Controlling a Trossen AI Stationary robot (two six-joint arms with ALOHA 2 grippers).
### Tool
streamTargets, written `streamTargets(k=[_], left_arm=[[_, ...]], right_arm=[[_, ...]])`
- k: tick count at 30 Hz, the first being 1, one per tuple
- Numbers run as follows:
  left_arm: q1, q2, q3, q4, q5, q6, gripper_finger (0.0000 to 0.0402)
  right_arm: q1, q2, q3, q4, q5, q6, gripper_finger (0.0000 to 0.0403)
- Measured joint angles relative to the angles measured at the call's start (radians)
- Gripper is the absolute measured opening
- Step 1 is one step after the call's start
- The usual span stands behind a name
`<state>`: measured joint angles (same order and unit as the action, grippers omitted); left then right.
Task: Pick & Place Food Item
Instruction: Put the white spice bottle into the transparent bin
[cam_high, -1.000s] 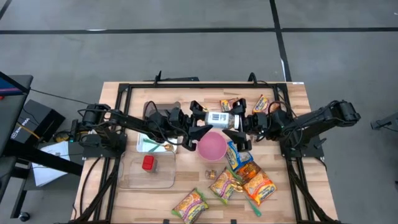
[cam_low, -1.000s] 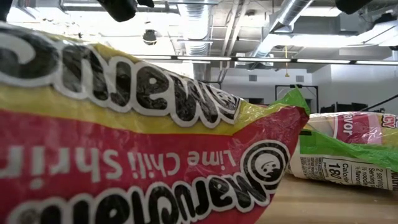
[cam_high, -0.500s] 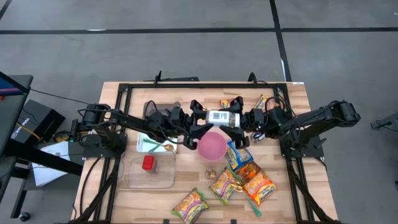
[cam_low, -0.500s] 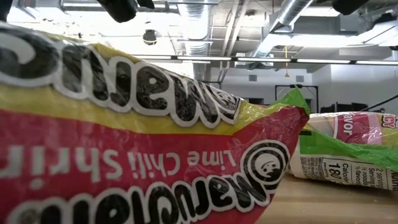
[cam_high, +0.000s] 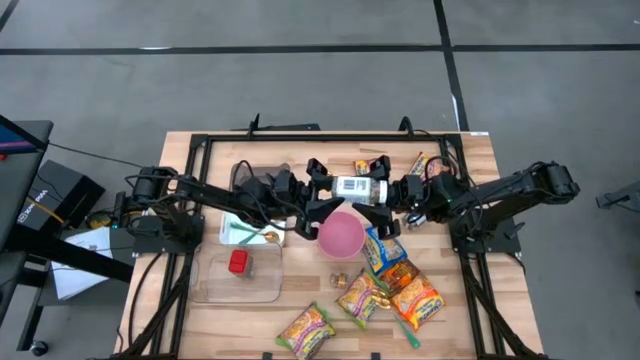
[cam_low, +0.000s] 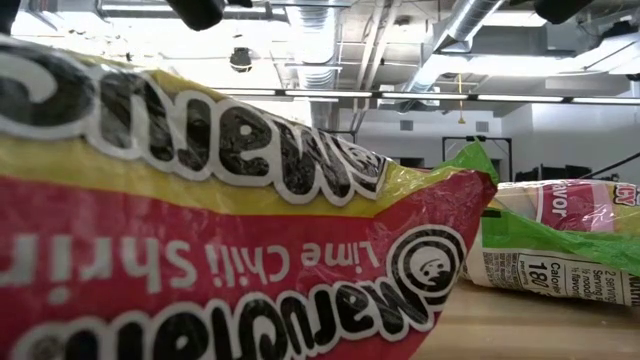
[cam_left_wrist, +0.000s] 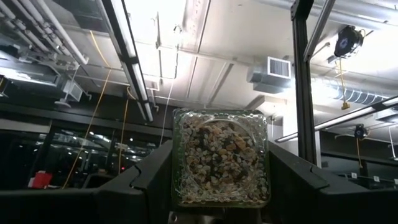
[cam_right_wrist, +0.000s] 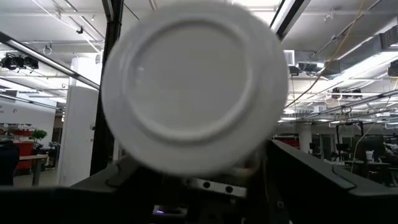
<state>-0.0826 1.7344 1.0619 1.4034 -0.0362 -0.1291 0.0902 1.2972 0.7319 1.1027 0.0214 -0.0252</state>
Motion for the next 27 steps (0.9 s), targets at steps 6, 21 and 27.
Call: streamTargets(k=[6, 21, 27], left_arm=[[0.000, 0.000, 0.017, -0.056, 0.012, 0.001, 0.0190], [0.001, 0.000, 0.017, -0.089, 0.013, 0.002, 0.0190], [0.001, 0.000, 0.017, -0.084, 0.001, 0.016, 0.0190]], right_arm=[[-0.007, 0.000, 0.000, -0.004, -0.003, 0.000, 0.0276], [-0.012, 0.001, -0.001, 0.008, -0.002, 0.000, 0.0275], [-0.012, 0.000, -0.001, 0.011, 0.030, -0.001, 0.0235]])
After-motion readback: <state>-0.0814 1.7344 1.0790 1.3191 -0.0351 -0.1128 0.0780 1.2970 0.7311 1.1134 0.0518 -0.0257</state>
